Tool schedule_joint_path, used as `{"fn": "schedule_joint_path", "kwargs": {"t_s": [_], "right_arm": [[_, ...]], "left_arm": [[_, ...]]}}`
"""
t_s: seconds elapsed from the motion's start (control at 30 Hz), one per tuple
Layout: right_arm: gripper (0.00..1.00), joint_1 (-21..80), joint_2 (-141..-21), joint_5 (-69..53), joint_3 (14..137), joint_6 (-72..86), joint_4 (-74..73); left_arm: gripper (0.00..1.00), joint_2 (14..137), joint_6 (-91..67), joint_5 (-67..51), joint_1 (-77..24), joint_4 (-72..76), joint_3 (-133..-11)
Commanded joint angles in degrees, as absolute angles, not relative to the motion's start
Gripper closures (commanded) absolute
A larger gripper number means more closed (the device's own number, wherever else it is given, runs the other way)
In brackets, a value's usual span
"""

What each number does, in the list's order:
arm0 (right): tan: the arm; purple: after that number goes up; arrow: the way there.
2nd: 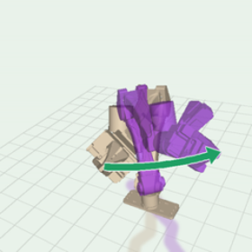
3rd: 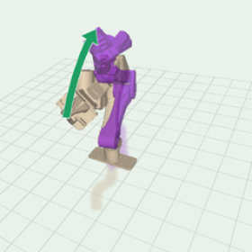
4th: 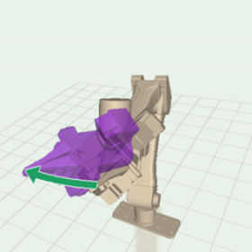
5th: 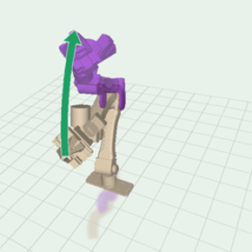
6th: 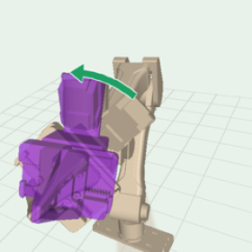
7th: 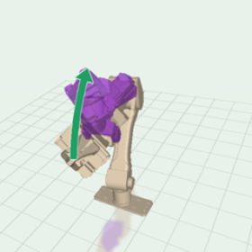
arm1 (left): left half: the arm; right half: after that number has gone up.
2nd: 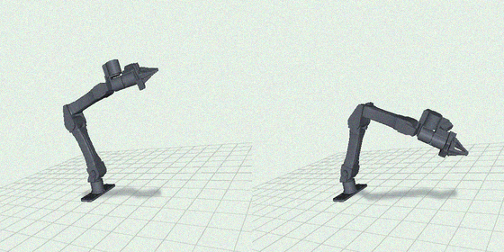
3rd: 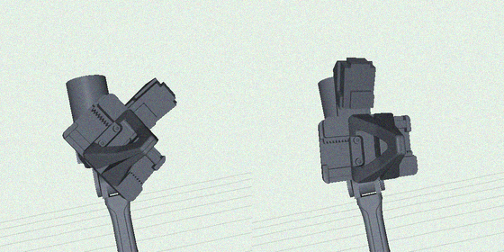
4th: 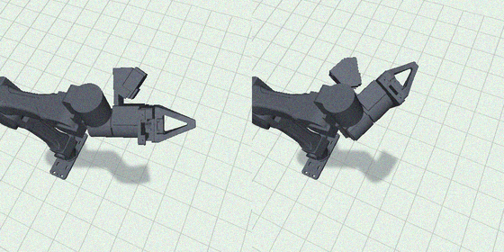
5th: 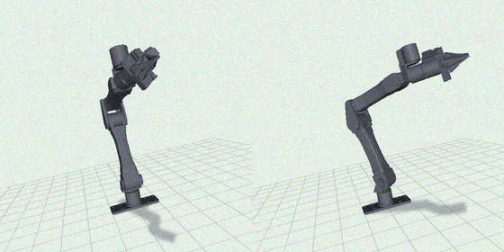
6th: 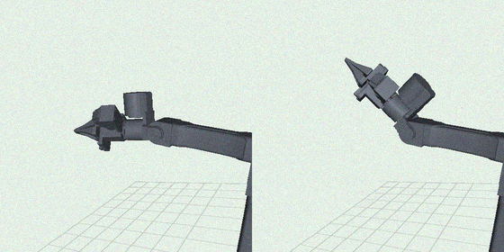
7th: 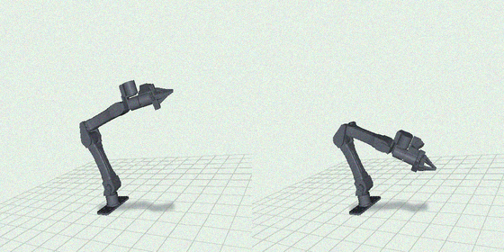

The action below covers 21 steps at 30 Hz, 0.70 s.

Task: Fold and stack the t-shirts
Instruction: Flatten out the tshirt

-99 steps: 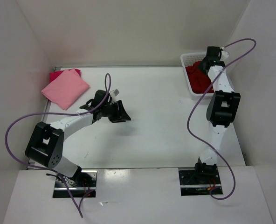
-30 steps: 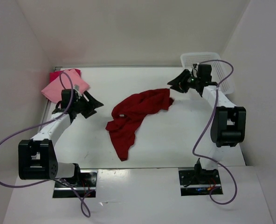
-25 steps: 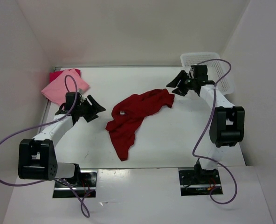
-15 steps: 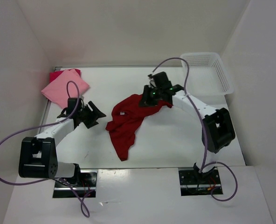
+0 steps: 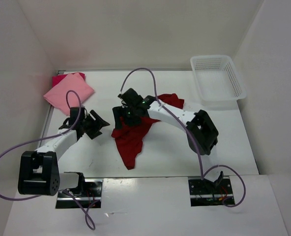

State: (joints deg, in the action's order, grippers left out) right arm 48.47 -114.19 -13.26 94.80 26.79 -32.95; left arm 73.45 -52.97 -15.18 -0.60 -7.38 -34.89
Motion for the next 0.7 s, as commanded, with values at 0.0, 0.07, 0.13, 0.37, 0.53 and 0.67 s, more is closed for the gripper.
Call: {"fn": "schedule_joint_path", "kwargs": {"t_s": [0.0,0.07,0.13,0.37,0.53,0.67], "right_arm": [[0.14,49.31,-118.29,-10.38,99.57,27.24,-35.86],[0.16,49.83,-121.28,-9.85,101.94,27.77,-36.47],[0.31,49.83,-122.69,-7.74,103.09,29.17,-36.47],[0.97,49.31,-117.99,-1.76,102.95,31.11,-36.39],[1.00,40.19,-100.49,-1.23,88.29,31.64,-36.39],[1.00,23.95,-80.04,-6.67,72.54,28.84,-39.45]], "left_arm": [[0.24,72.08,-54.75,-12.93,0.62,-8.17,-34.20],[0.24,72.07,-54.76,-12.92,0.62,-8.17,-34.19],[0.24,72.07,-54.76,-12.92,0.62,-8.17,-34.19],[0.24,72.07,-53.53,-15.29,1.14,-7.65,-35.33],[0.24,74.61,-52.38,-16.88,-1.40,-5.81,-38.14],[0.24,78.74,-51.77,-16.88,-5.88,-4.58,-43.76]]}}
